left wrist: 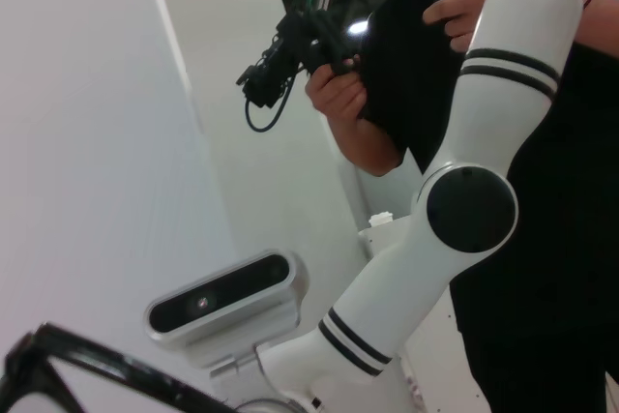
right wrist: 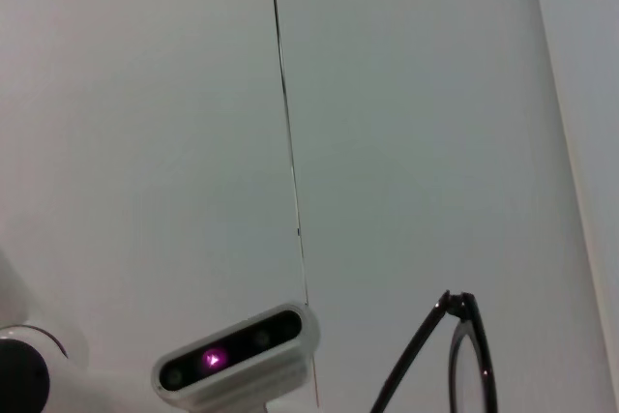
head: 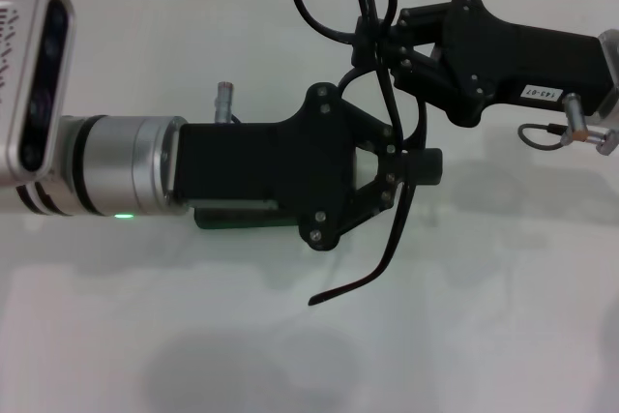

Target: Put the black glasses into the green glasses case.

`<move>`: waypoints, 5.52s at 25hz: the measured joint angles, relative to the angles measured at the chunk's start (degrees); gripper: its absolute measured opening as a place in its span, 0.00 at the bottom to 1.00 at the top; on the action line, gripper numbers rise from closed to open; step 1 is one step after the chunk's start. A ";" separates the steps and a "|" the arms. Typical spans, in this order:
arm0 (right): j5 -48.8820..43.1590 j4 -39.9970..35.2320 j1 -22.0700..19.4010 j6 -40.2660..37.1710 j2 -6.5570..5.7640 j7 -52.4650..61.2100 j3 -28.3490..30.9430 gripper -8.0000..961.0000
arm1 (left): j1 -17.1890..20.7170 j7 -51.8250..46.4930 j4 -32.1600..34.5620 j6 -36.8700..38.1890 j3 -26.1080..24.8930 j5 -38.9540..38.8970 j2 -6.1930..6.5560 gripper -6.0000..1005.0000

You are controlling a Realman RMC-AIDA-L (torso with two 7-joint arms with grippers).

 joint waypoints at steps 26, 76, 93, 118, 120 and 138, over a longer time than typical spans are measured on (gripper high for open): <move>1.43 0.59 0.30 -0.51 0.00 0.00 -1.23 0.11 | -1.41 -1.61 -0.71 -3.47 0.50 -0.11 -0.31 0.00; 12.42 -2.40 -2.52 8.36 -0.01 8.43 -2.03 0.11 | 6.55 -0.82 3.08 -2.20 -5.08 4.89 0.43 0.00; 12.18 -2.50 -2.26 14.77 0.00 4.38 -11.49 0.11 | 5.90 -1.55 3.40 -0.10 -5.69 3.99 0.48 0.00; 12.03 -3.14 -3.83 12.81 -0.29 0.85 -21.51 0.11 | 4.41 -1.80 3.11 -0.35 -5.71 2.82 0.66 0.00; 12.02 -3.14 -3.83 12.16 -0.30 0.40 -22.14 0.11 | 4.40 -1.81 3.10 -0.38 -5.71 2.82 0.65 0.00; 12.16 -3.03 -4.44 11.52 -0.44 -0.61 -22.14 0.11 | 4.44 -2.16 3.44 -0.26 -5.72 2.83 0.47 0.00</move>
